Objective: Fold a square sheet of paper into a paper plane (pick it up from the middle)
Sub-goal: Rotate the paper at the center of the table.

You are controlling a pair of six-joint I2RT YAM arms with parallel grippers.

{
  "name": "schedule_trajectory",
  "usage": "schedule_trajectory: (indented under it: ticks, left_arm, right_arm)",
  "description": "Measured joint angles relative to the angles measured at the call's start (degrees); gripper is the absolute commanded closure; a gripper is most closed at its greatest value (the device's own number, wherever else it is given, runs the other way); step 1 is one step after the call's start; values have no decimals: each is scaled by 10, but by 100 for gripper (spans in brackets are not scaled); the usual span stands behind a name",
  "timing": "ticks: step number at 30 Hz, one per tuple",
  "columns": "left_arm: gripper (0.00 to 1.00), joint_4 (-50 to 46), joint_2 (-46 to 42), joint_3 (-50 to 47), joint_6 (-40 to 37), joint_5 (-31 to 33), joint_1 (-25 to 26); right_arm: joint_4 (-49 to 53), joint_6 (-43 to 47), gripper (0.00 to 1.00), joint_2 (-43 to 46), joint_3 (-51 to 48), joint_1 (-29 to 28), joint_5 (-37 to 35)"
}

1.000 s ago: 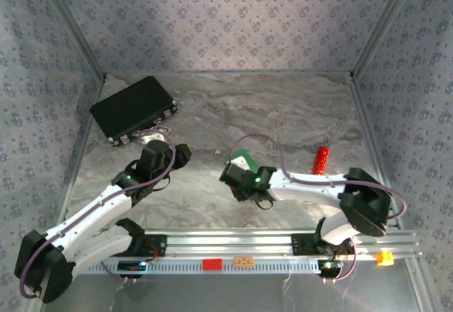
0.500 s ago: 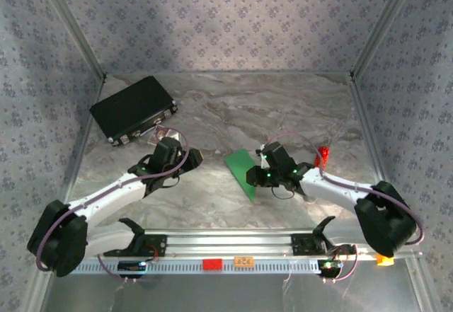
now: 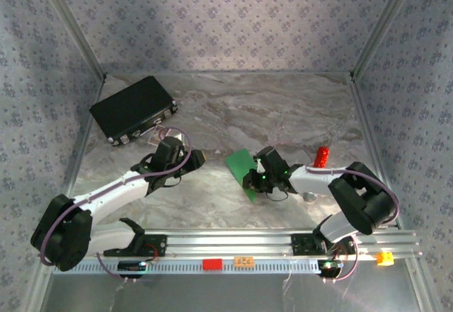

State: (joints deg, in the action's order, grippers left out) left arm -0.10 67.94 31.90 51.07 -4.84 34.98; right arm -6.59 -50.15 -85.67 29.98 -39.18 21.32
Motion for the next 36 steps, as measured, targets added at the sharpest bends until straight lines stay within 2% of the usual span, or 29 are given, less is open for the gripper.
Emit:
schedule_trajectory:
  ticks: [4, 6, 8, 11, 14, 19, 25, 30, 36]
  left_arm:
    - [53, 3, 8, 4, 0, -5, 0]
    - [53, 3, 9, 4, 0, -6, 0]
    - [54, 3, 9, 4, 0, -10, 0]
    - [57, 3, 16, 8, 0, -16, 0]
    - [61, 7, 25, 12, 0, -28, 0]
    - [69, 28, 55, 22, 0, -60, 1]
    - [80, 55, 124, 62, -5, -119, 20]
    - [86, 75, 208, 124, -7, -169, 53]
    - [90, 81, 295, 181, 1, -212, 72]
  right_arm:
    - [-70, -95, 90, -3, -26, -18, -23]
    - [-105, -150, 93, -3, -40, -34, -44]
    - [-132, -216, 92, -1, -49, -58, -80]
    - [-144, -294, 91, 3, -54, -98, -132]
    - [-141, -333, 90, 9, -53, -121, -158]
    - [-75, -320, 87, 61, -30, -118, -189]
    - [49, -219, 87, 151, 18, -75, -205]
    - [82, -160, 86, 195, -25, -5, -180]
    - [94, -133, 85, 223, -84, 32, -144]
